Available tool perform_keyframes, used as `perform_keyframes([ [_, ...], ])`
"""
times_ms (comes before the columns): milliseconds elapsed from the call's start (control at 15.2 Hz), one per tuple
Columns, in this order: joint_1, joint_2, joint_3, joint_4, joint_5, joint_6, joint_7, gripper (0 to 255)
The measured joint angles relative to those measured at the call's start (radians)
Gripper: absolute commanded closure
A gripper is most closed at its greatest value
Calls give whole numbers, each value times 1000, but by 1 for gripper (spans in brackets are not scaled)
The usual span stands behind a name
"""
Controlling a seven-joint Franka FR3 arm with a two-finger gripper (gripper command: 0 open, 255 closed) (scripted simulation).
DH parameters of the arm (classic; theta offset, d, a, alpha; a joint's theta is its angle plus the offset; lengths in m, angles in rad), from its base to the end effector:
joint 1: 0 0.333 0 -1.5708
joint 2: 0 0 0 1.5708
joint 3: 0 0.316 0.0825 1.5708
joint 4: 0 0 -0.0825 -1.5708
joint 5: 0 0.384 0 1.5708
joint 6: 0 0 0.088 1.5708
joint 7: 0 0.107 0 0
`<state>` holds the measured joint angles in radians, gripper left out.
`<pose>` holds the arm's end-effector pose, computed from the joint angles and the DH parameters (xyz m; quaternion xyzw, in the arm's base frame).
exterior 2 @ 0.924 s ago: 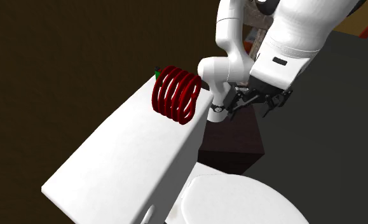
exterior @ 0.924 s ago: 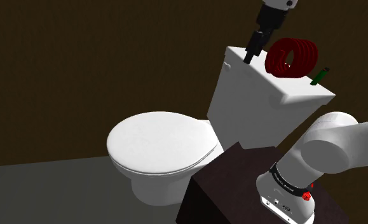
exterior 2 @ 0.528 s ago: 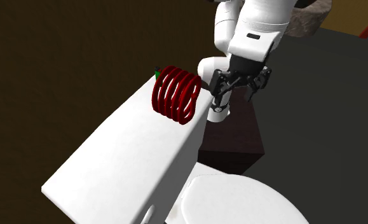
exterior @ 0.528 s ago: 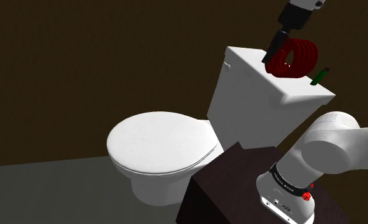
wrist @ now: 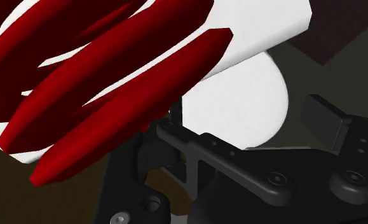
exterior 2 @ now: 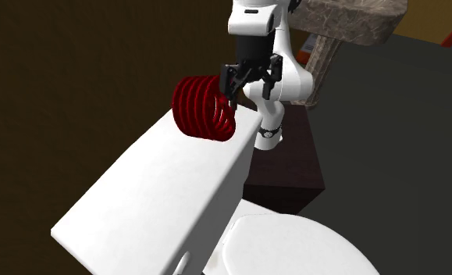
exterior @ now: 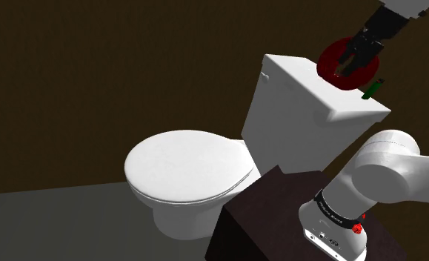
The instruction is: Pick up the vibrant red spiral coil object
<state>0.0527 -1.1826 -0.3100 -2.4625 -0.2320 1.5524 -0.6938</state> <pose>0.1931 -0.1235 0.6186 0.9540 0.2722 0.1240 0.0204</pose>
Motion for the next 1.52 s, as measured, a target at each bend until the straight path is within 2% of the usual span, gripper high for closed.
perform_keyframes([
  [396, -23, 75, -181, 77, -59, -27, -329, 0],
  [528, -51, 73, -231, 102, -67, -50, -432, 0],
  [990, -121, -85, -278, -1, -73, -1, -495, 0],
  [1056, -122, -89, -280, -5, -74, 4, -496, 255],
  [1254, -127, -96, -276, -7, -77, 77, -494, 255],
  [1518, -123, -95, -267, -13, -67, 97, -486, 255],
])
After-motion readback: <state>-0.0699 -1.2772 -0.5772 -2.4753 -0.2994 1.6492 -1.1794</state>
